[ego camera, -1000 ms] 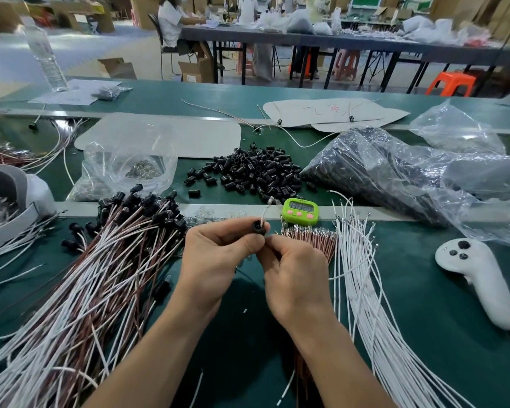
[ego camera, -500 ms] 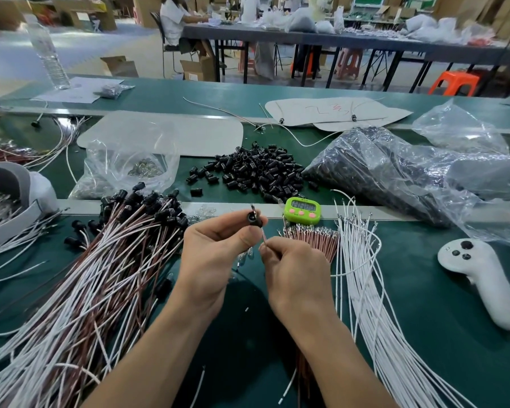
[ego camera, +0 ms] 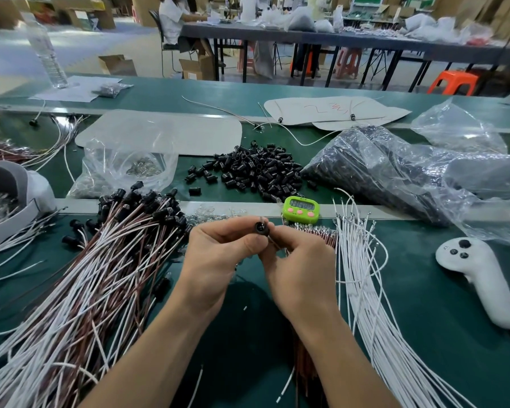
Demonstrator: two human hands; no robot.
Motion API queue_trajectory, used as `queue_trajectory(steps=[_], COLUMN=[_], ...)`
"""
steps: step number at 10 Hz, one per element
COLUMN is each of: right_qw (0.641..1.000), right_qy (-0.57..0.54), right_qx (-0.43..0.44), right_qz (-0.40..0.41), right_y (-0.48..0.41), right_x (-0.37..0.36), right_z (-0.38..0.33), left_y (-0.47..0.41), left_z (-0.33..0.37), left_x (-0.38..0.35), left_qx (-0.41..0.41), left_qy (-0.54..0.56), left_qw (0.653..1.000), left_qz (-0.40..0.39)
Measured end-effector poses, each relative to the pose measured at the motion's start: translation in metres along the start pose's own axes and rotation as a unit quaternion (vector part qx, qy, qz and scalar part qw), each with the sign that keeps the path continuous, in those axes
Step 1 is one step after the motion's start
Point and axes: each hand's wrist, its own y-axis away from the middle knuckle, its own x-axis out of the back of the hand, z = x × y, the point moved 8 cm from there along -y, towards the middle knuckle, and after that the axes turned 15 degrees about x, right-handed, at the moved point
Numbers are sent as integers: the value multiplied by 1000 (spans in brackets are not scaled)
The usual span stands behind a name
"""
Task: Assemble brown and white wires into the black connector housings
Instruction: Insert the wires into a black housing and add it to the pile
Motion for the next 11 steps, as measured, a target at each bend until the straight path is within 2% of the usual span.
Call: queue_trajectory(steps=[1,4,11], right_qw=[1000,999,997], right_qy=[14,-10,-49], right_qx=[3,-24,-29], right_qz=[17,-18,-59], right_y=[0,-1,0], right_x=[2,-3,-12], right_z=[0,8,14], left_y=[-1,-1,1], left_z=[1,1,2], left_x=[4,1,0], left_qx=[-6,-8,-13], left_qy=[-15,-10,-14], left_qw=[1000,1000,1000], left_qz=[14,7,1])
